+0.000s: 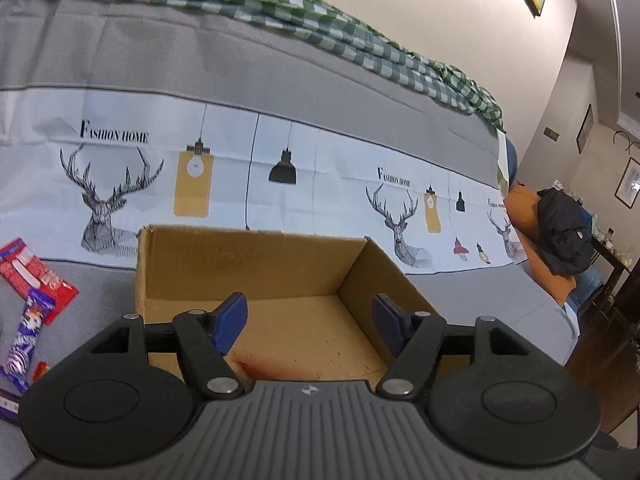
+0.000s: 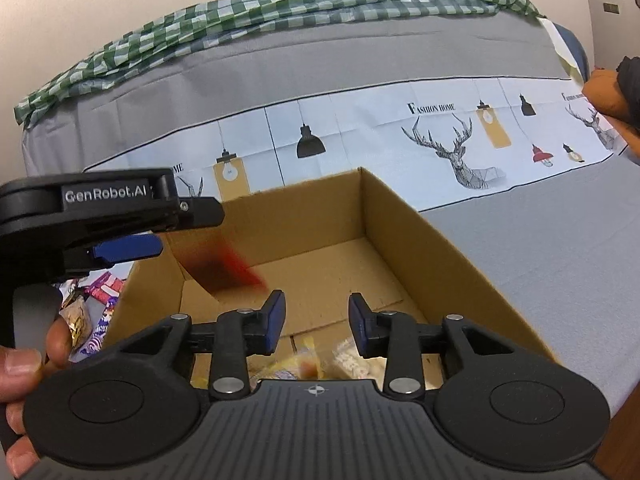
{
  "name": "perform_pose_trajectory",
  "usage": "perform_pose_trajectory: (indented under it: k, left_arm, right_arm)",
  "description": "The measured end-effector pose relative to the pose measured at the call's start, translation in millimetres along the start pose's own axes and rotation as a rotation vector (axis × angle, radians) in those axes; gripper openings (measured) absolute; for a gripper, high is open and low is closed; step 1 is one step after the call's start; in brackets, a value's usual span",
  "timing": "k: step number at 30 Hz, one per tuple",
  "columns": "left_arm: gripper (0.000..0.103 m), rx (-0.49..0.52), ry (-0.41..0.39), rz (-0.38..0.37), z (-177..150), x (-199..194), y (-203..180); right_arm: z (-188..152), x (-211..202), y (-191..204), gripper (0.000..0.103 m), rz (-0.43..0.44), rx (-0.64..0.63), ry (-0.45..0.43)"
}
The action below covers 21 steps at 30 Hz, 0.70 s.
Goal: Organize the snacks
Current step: 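Move both tools back from the box toward the remaining snacks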
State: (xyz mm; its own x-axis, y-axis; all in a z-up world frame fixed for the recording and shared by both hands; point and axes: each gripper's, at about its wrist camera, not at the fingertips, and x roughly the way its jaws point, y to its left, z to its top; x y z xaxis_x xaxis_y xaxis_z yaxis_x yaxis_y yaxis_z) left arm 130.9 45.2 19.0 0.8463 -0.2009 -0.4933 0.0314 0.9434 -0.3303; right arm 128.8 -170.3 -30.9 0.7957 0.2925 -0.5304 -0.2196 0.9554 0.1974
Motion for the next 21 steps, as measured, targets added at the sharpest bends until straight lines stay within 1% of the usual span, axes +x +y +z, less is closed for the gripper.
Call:
perform_pose_trajectory:
  k: [2,5,7,9,10,12,15,18,21]
  left_arm:
    - [0.073,0.012,-0.021,0.002,-0.5,-3.3,0.3]
    - [0.069,0.009,-0.036,-0.012,-0.8,-9.1,4.7]
    - [0.064,0.006,-0.034,-0.009,-1.3,-14.5,9.8]
    - [0.062,0.004,-0.023,0.003,-1.3,-22.0,16.8]
    - [0.059,-0.002,-0.017,0.008,-1.5,-26.3,21.4]
    - [0.058,-0.031,0.0,0.015,-2.7,-37.2,33.9]
    - [0.047,-0.09,0.021,0.02,-2.5,-54.3,54.6]
    - [0.047,-0.13,0.017,0.058,7.4,-75.0,74.4]
    - [0.047,-0.183,0.013,0.096,27.2,-87.8,95.4]
  right_arm:
    - [0.3,-0.6,1.3,0.041,0.0,0.006,-0.005]
    - [0.9,-1.2,6.0,0.041,0.011,0.013,-0.01]
    - [0.8,-2.8,10.4,0.041,0.02,0.01,-0.018]
    - [0.3,-5.5,15.9,0.042,0.025,0.01,-0.031]
    - [-0.2,-7.4,18.9,0.043,0.021,0.013,-0.04]
    - [-2.5,-12.0,25.2,0.043,0.021,0.019,-0.057]
    - [-6.7,-17.6,37.8,0.043,0.033,0.008,-0.066]
    - [-9.5,-24.5,50.7,0.043,0.03,-0.009,-0.091]
    - [-10.7,-30.7,59.7,0.043,0.04,-0.01,-0.113]
